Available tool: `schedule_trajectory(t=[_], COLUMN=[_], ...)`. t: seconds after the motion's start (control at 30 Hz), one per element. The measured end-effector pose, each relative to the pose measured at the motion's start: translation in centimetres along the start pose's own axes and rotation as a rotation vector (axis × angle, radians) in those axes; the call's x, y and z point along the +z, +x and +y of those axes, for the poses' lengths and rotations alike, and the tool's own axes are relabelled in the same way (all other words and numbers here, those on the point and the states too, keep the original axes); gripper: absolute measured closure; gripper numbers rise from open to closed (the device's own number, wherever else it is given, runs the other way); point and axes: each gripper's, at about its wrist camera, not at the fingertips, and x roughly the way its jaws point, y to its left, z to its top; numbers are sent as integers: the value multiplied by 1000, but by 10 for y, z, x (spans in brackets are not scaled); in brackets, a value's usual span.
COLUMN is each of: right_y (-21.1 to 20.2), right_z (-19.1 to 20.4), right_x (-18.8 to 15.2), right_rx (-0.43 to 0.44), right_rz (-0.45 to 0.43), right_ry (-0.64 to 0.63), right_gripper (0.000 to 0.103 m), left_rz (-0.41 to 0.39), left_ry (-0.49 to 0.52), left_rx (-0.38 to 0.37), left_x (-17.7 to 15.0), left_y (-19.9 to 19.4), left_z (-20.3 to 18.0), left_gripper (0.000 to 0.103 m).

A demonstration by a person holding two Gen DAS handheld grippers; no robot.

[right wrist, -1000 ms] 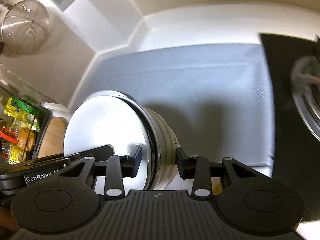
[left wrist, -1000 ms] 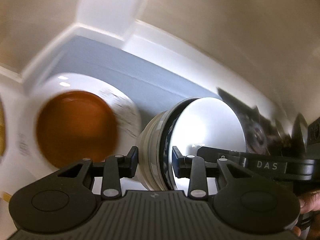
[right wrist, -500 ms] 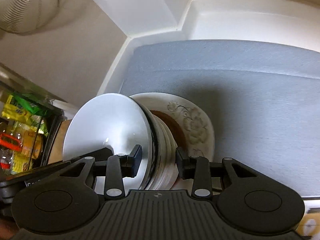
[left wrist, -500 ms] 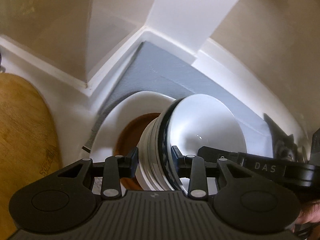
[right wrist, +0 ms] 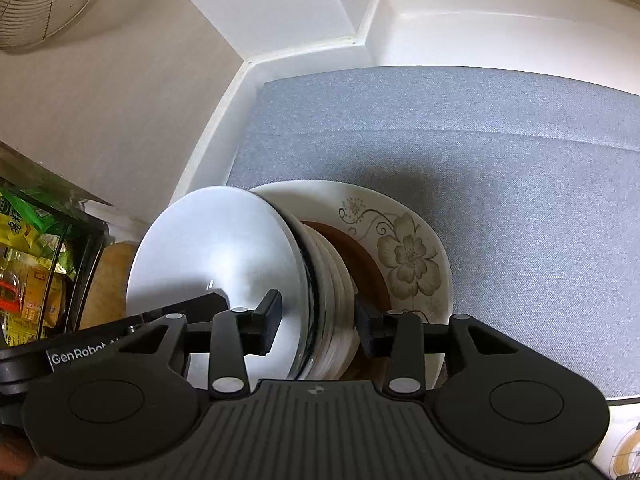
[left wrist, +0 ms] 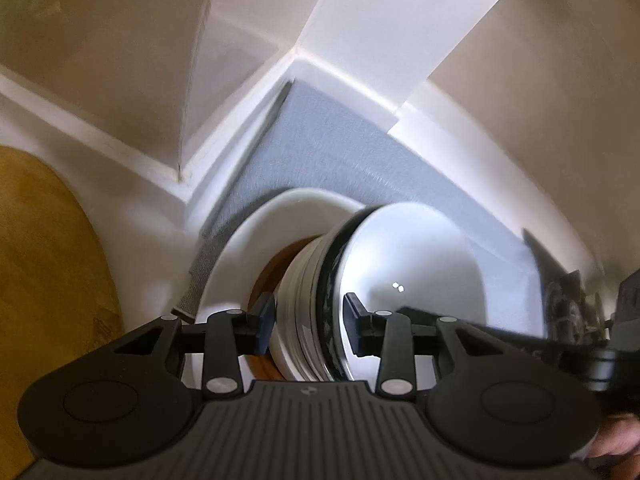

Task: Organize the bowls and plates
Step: 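Lift the bowl stack with the left gripper toward the plate stack, then lower the bowl stack onto the orange plate with the left gripper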

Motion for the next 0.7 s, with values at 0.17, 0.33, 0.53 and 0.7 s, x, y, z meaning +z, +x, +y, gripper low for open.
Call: schedule_trajectory(t=[0.17, 0.33, 0.53, 0.7], right_y=[-19, -51, -82, -75], right_z=[-6, -6, -17, -39], right_x=[-12, -21, -30, -40], right_rx=[-32, -52, -97, -145], right_rz=[-59, -158, -287, -247], right_ry=[3, -29, -12, 94], right_gripper=[53, 50, 49, 67], left_rz=[-95, -190, -218, -117], left_ry=[-2, -17, 32, 57], left_rx=[-56, -104, -65, -27], left_x=[3, 4, -1, -5], left_y=[-37, -61, -56, -35], left_z=[13, 27, 35, 44], left_gripper=[51, 51, 53, 89])
